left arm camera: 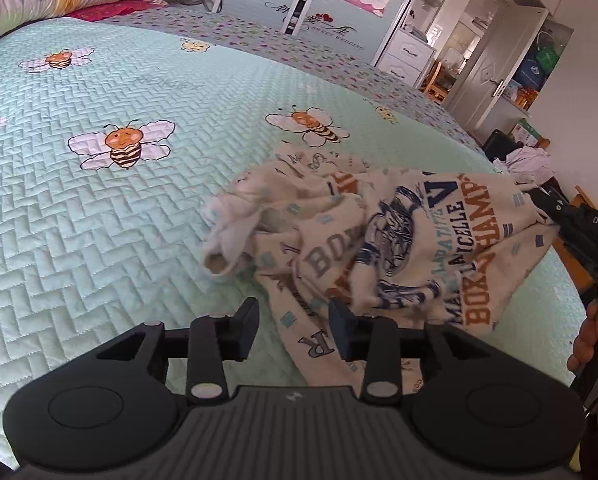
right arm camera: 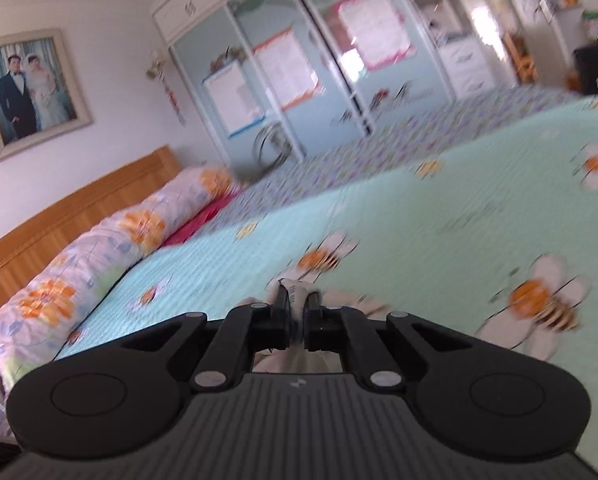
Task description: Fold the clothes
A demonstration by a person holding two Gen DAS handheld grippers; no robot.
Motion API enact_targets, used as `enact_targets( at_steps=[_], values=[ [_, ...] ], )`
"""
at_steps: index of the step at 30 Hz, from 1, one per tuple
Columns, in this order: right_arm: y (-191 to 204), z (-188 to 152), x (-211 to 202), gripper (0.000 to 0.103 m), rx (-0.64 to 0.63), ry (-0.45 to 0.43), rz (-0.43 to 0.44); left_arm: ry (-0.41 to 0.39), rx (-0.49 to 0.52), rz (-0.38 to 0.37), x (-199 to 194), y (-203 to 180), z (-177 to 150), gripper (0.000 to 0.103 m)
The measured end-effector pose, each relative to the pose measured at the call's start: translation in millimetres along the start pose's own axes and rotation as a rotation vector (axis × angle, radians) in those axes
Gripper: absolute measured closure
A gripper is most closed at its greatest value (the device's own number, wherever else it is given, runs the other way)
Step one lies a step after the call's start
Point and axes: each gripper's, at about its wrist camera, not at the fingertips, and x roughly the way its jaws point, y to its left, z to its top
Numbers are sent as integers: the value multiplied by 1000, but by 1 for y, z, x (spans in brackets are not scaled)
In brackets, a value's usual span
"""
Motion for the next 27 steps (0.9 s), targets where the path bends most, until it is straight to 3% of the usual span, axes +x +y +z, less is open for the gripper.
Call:
enact_targets(
  at_steps=[4,10,16,19,20,22,23,27],
  values=[
    [-28,4,-26,98,-13,-43,-110,22,-24,7,5,0,-3,53],
    [-82,-28,-26,98,76,28,-283,69,55,24,39,-23,1,53],
    [-114,-54,-28,98,156,72,-354,93,123,78,83,-42,9,50],
    [-116,-58,-34,98,171,79,-340,119,102,121,104,-39,7,50],
    [-115,-59,-35,98,163,83,-333,122,89,133,110,-37,7,52],
    [-113,-62,-35,98,149,96,-322,113,44,132,118,-33,10,70],
    [-113,-63,-35,98,148,106,-315,110,23,118,120,-31,13,98],
    [-116,-67,-38,98,162,134,-294,46,-15,92,106,-28,31,98]
  ],
)
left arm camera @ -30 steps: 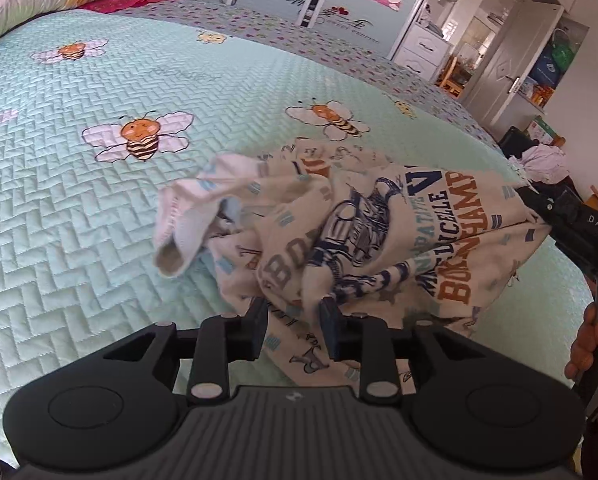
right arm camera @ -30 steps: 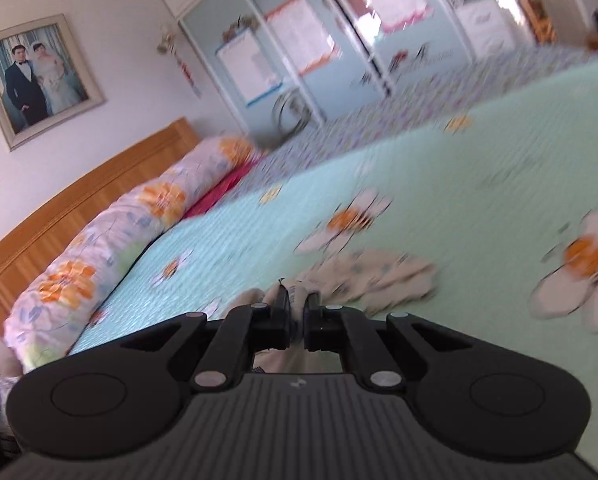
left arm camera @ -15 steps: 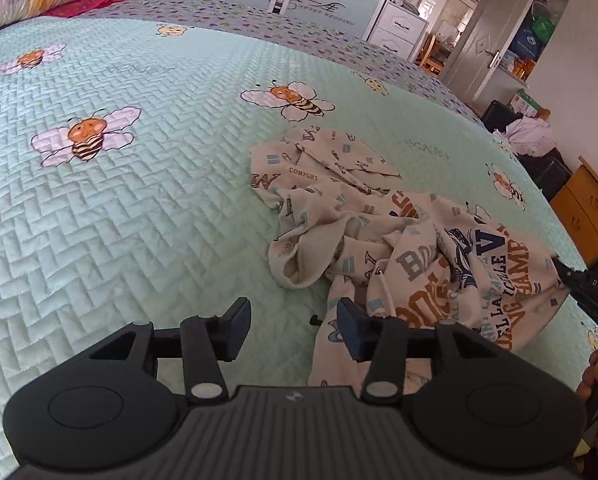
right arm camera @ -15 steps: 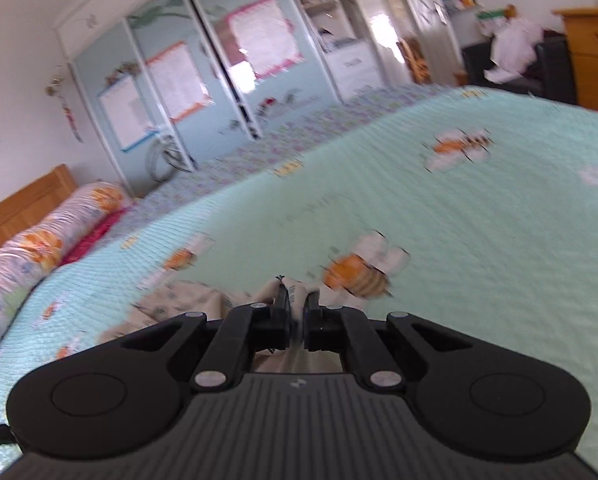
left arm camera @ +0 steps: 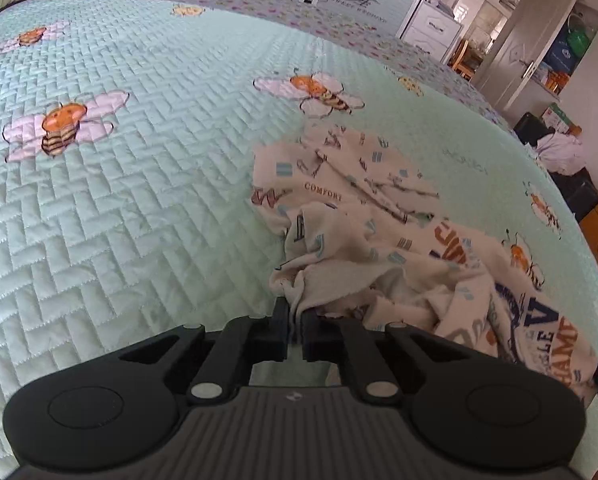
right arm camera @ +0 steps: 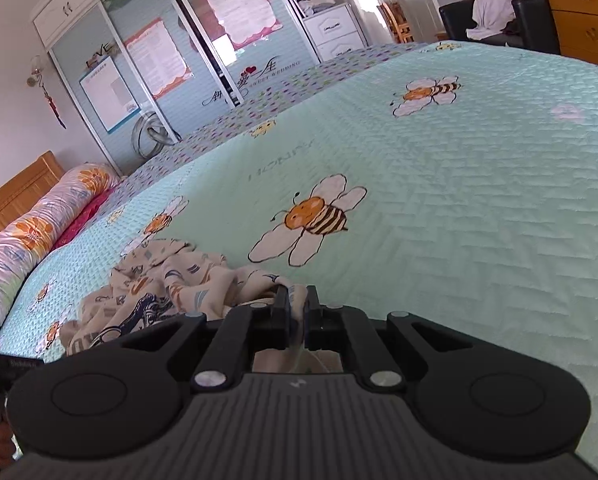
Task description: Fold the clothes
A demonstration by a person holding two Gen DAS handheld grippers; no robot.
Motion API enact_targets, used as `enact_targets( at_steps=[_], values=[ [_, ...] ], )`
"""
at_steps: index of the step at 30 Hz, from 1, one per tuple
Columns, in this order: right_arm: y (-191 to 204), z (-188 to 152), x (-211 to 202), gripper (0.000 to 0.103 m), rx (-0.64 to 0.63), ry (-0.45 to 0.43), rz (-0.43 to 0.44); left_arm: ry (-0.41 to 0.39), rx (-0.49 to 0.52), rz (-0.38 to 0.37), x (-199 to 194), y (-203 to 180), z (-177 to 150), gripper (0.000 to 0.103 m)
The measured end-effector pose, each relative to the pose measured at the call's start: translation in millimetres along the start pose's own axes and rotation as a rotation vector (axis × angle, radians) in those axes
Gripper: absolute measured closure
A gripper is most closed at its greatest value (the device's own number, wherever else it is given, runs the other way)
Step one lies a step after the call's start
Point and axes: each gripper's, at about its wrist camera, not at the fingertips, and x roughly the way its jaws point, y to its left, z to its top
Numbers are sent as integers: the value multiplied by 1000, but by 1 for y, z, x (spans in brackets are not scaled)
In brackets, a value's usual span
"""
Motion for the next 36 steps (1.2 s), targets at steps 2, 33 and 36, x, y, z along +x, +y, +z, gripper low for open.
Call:
enact_targets(
  at_steps=[2,33,36],
  values=[
    [0,-1,-1,98,11,12,11,-52,-17,3,-16,2,13,98],
    [85,16,30,60,-90,240,330,-76,-452,292,-82,154,-2,67],
    [104,27,58,55,-142,243,338,-38,-448,209,-86,145,-12,62]
  ],
)
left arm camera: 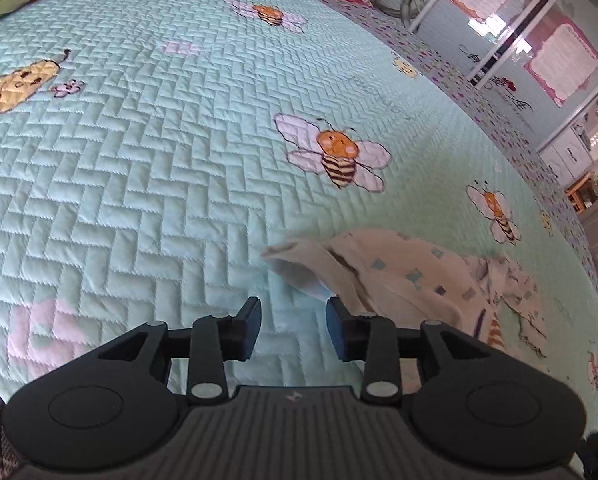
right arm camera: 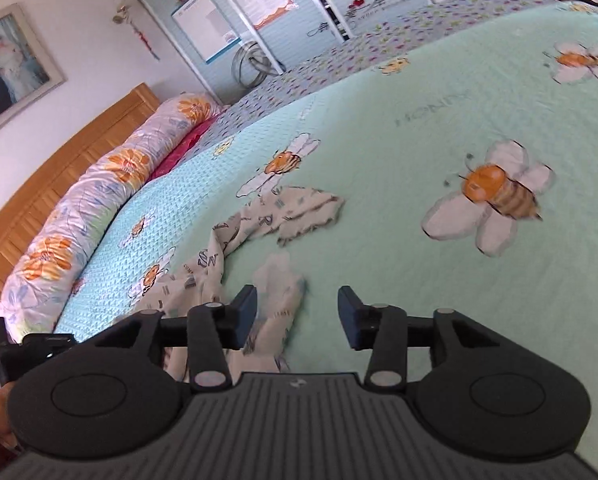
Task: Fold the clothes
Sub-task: 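Grasp the garment edge with the left gripper while the right gripper grasps another edge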
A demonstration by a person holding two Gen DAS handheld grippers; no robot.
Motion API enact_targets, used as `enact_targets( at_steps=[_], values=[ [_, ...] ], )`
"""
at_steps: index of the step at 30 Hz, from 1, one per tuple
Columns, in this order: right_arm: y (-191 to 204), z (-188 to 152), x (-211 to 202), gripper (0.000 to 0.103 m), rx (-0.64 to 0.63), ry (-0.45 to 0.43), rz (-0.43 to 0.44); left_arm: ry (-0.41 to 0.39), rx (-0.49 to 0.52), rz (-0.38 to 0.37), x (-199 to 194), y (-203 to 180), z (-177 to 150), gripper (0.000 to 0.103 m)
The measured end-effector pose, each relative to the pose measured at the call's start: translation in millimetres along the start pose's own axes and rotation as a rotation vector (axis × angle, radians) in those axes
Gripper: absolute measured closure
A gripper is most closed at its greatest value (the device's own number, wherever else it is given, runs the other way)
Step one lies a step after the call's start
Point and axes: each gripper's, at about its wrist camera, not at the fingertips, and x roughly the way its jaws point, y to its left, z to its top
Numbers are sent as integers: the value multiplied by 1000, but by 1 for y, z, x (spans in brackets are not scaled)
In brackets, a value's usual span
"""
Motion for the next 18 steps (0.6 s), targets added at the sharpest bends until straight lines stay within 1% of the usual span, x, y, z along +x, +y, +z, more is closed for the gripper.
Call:
enact_targets(
  at_steps=[4,5,6,8,9,10,13,14,15,17,18],
  values=[
    [29,20,63,52,-56,67,116,60,26,-89,-4,-6,-21,56],
    [35,25,78,50,-62,84,131,70,36,-110,-5,-7,-27,51],
    [44,29,96,47,-74,110,146,80,49,-130,-6,-9,-32,46],
    [62,36,134,41,-103,178,176,99,74,-158,-5,-11,-41,44],
    [71,37,152,39,-111,217,181,114,88,-169,-4,-12,-45,44],
    [79,37,170,38,-116,255,184,128,98,-175,-3,-13,-48,44],
    [100,28,213,38,-137,374,144,155,113,-183,0,-15,-53,44],
    [108,23,217,37,-176,378,140,161,118,-186,1,-16,-54,44],
    [117,17,219,38,-224,372,137,164,123,-189,2,-17,-54,43],
    [129,9,215,70,-311,367,153,166,132,-192,4,-20,-54,42],
    [131,5,211,87,-346,356,146,166,138,-191,5,-22,-54,41]
  ],
)
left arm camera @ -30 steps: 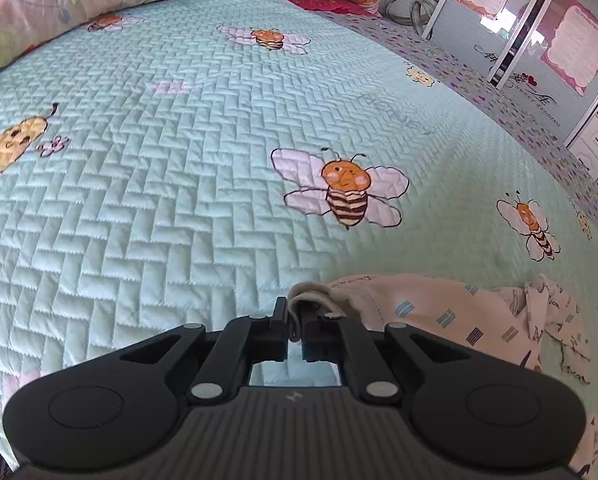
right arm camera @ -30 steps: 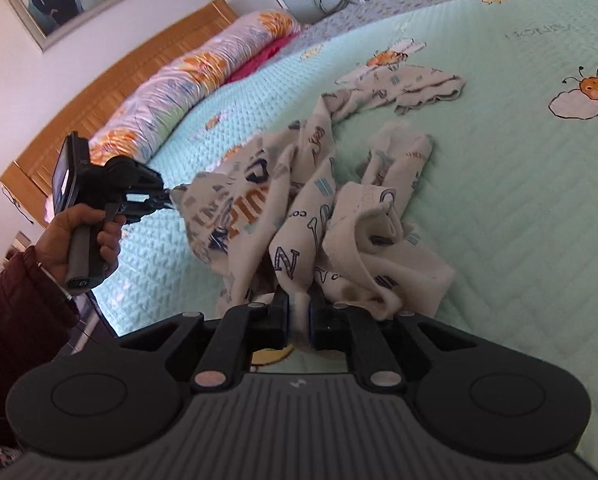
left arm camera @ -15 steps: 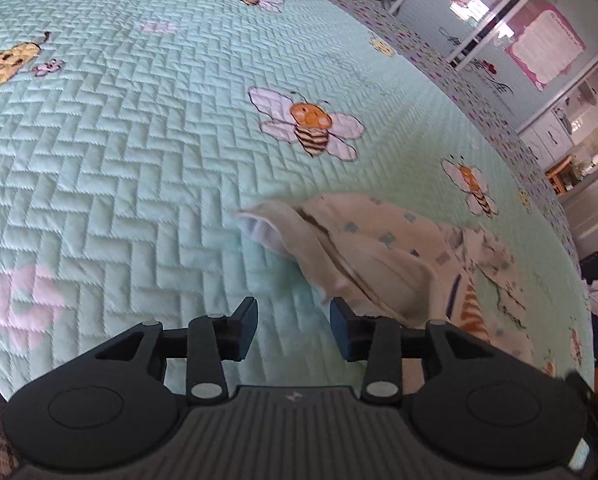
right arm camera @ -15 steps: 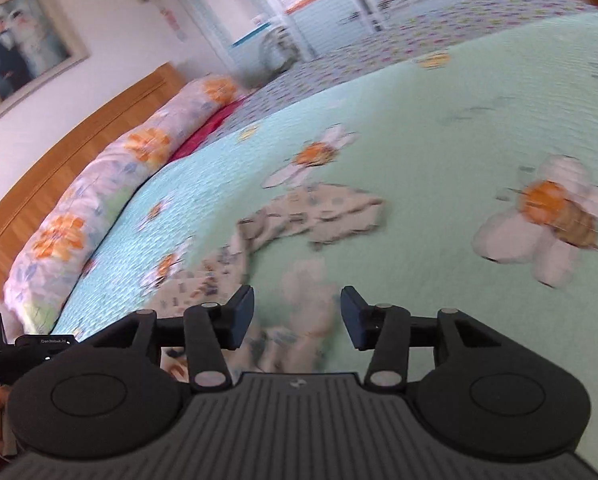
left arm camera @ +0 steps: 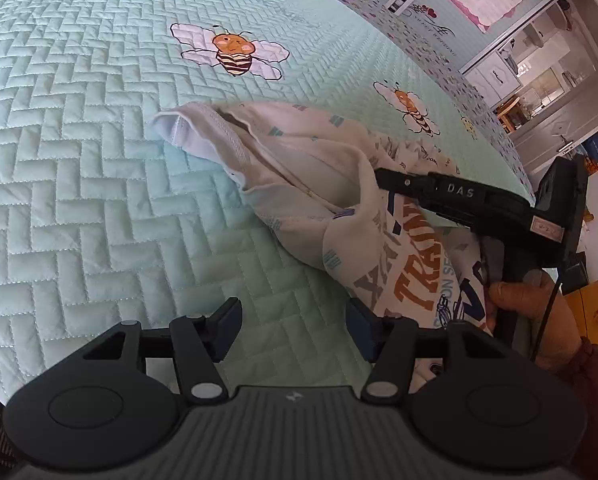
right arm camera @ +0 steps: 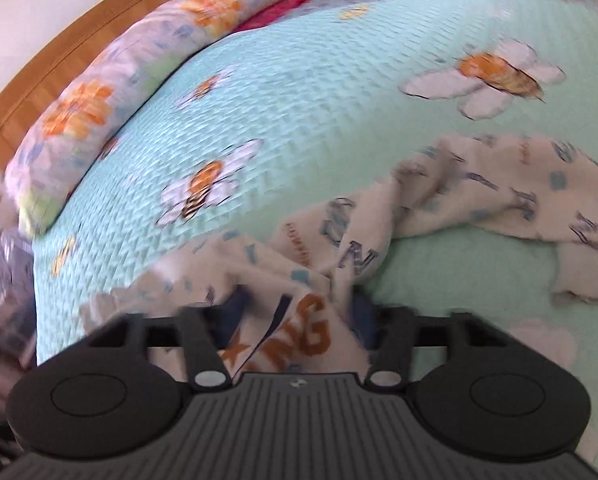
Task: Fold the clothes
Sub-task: 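Grasp the garment edge with the left gripper while the right gripper grasps another edge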
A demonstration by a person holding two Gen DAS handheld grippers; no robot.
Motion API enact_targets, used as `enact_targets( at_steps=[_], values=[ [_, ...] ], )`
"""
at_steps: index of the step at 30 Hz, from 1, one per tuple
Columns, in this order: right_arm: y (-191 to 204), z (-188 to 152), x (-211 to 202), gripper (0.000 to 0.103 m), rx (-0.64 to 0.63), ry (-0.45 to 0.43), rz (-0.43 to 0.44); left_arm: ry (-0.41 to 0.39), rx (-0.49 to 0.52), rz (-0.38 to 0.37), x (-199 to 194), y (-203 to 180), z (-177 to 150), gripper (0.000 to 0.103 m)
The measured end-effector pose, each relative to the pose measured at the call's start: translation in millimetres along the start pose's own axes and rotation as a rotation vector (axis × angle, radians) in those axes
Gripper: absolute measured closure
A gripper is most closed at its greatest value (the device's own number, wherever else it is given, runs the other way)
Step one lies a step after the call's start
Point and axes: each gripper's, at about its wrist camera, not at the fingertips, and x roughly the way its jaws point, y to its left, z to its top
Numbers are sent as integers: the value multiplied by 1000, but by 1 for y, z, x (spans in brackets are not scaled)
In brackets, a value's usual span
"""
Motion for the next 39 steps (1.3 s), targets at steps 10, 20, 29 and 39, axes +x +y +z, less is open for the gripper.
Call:
enact_targets(
  at_steps=[10,20,29,39],
  values=[
    [-56,2,-130,90,31,-457,-441,13,108,-17,8,-30,-10,41],
    [-168,-43,-220,92,286,-577,-847,28,252,-76,41,-88,-6,41],
    [-168,-144,-234,81,564,-599,-414,44,259,-23,78,-111,-9,41],
    [-151,-197,-196,63,721,-598,-220,-8,373,17,82,-139,-9,92]
  ],
)
